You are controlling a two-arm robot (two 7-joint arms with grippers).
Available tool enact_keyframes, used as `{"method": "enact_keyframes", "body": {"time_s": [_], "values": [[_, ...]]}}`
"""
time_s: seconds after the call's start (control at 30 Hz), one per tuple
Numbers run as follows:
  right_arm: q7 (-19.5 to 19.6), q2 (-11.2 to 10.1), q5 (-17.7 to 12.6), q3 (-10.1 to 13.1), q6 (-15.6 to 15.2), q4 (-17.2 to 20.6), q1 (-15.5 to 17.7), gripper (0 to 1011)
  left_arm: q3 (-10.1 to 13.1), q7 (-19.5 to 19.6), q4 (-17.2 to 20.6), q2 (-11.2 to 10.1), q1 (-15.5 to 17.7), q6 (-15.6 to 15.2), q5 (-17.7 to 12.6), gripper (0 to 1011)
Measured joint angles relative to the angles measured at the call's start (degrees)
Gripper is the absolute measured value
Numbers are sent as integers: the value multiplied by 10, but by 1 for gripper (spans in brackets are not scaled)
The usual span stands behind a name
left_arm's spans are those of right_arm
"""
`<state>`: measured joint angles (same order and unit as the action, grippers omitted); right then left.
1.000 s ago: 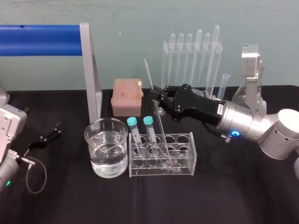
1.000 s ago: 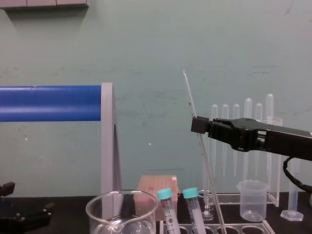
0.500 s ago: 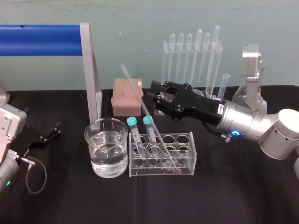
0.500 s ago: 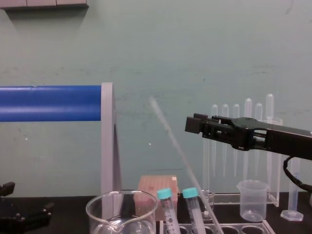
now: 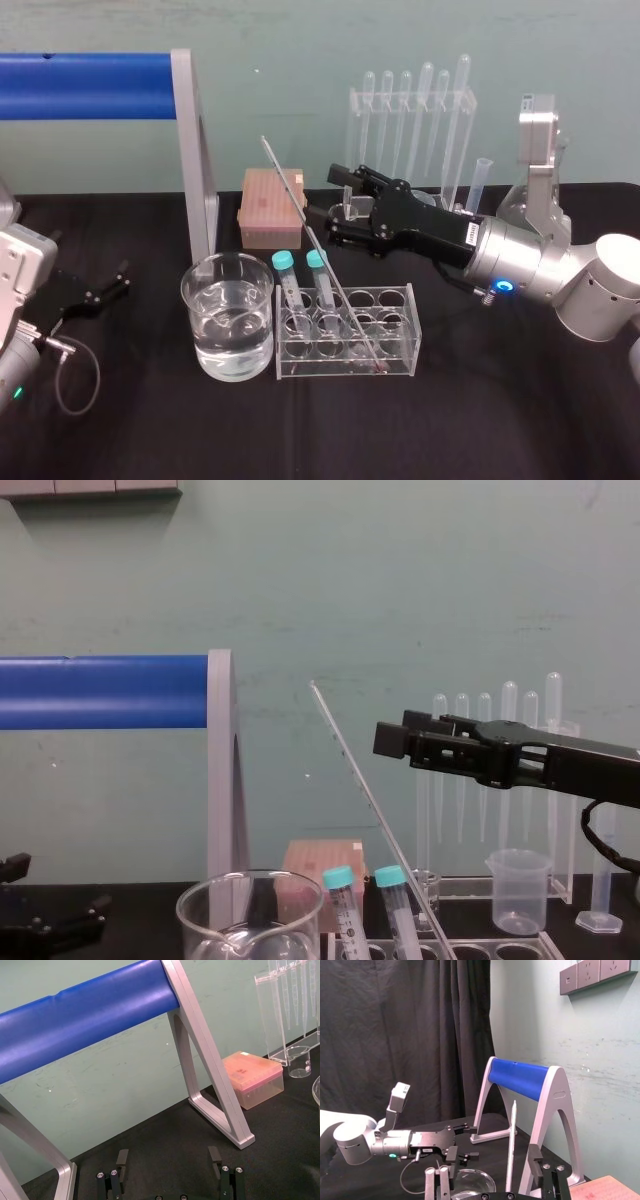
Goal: Hold the thermometer with one hand and immerse one end into the beaker, then reinsert it into the test tube rack.
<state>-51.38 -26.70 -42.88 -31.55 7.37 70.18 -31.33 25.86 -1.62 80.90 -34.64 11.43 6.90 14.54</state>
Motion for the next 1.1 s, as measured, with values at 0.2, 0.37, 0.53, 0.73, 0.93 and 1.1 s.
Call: {"method": "enact_keyframes", "body": {"time_s": [0.2, 0.37, 0.53, 0.73, 0.93, 1.1], "values": [[105, -15, 33, 40, 18, 35, 26, 1003, 0, 0, 0, 0, 0, 0, 0, 1008], [224, -42, 75, 74, 10, 72, 72, 1002, 0, 0, 0, 0, 0, 0, 0, 1008], [322, -62, 110, 90, -44, 93, 124, 1003, 0, 0, 0, 0, 0, 0, 0, 1008], [369, -57, 126, 93, -85, 91, 152, 1002, 0, 0, 0, 0, 0, 0, 0, 1008], [371, -56, 127, 94, -87, 91, 152, 1003, 0, 0, 0, 0, 0, 0, 0, 1008], [370, -57, 127, 94, -85, 91, 152, 1003, 0, 0, 0, 0, 0, 0, 0, 1008]]}}
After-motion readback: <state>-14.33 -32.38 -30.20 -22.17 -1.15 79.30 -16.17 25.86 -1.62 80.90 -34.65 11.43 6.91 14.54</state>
